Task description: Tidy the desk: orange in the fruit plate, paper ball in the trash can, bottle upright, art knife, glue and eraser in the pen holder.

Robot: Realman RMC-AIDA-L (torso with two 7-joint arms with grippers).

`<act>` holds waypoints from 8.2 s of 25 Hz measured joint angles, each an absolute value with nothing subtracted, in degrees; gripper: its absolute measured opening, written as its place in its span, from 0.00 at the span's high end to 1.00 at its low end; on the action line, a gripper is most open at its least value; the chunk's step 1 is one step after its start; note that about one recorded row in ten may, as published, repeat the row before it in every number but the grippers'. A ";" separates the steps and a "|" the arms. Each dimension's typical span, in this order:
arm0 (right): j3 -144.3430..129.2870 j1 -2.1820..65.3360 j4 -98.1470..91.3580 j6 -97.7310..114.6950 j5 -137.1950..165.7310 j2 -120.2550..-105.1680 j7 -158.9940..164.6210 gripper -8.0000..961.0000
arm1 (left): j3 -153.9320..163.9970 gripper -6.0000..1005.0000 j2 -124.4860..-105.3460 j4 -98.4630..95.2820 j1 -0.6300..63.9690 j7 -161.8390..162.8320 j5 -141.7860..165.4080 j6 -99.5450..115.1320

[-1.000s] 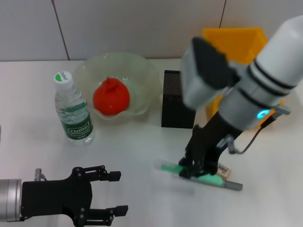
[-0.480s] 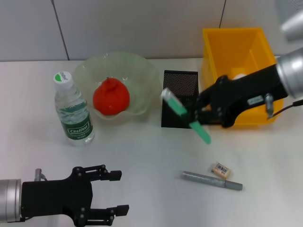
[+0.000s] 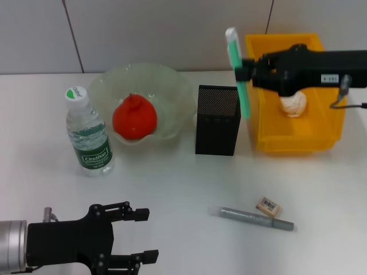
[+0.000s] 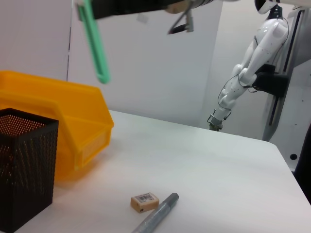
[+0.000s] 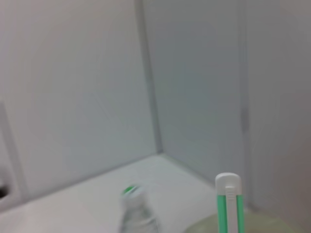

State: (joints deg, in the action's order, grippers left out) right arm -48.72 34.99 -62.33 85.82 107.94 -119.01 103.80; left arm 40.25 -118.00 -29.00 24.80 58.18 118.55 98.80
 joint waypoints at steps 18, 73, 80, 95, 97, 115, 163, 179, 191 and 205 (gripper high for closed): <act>-49.29 40.08 -39.51 68.40 96.19 -119.30 84.60 0.76 | 35.52 0.22 -118.02 -29.00 24.03 57.87 118.42 99.62; -50.18 40.61 -27.07 62.66 89.36 -119.44 72.92 0.29 | 33.46 0.22 -117.02 -29.01 22.41 57.30 117.50 103.62; -49.78 40.31 -26.90 63.03 88.11 -119.44 72.86 0.29 | 33.31 0.22 -117.12 -29.01 22.41 57.30 117.52 103.66; -49.91 34.98 -38.25 93.67 84.23 -112.91 92.61 0.29 | 33.66 0.22 -117.19 -29.01 22.41 57.33 117.63 103.77; -49.90 36.52 -40.94 96.93 89.35 -111.65 96.97 0.29 | 33.66 0.22 -117.17 -29.00 22.41 57.48 117.66 103.83; -60.01 56.74 -55.63 105.01 144.47 -113.89 133.88 0.29 | 33.22 0.22 -117.33 -29.00 22.41 57.91 117.45 103.30; -83.53 60.55 -41.42 84.31 154.95 -119.88 146.86 0.30 | 33.13 0.22 -118.04 -28.91 22.46 57.43 117.16 103.08; -84.94 60.29 -41.39 84.03 154.22 -119.89 147.40 0.53 | 33.13 0.22 -118.04 -28.91 22.69 57.30 117.16 103.21; -86.30 59.76 -41.40 83.48 152.75 -119.89 147.56 0.53 | 33.14 0.22 -117.95 -28.92 22.82 57.32 117.16 103.27; -89.74 59.61 -40.15 81.34 151.20 -119.88 148.41 0.53 | 33.16 0.22 -117.94 -28.92 22.94 57.31 117.16 103.55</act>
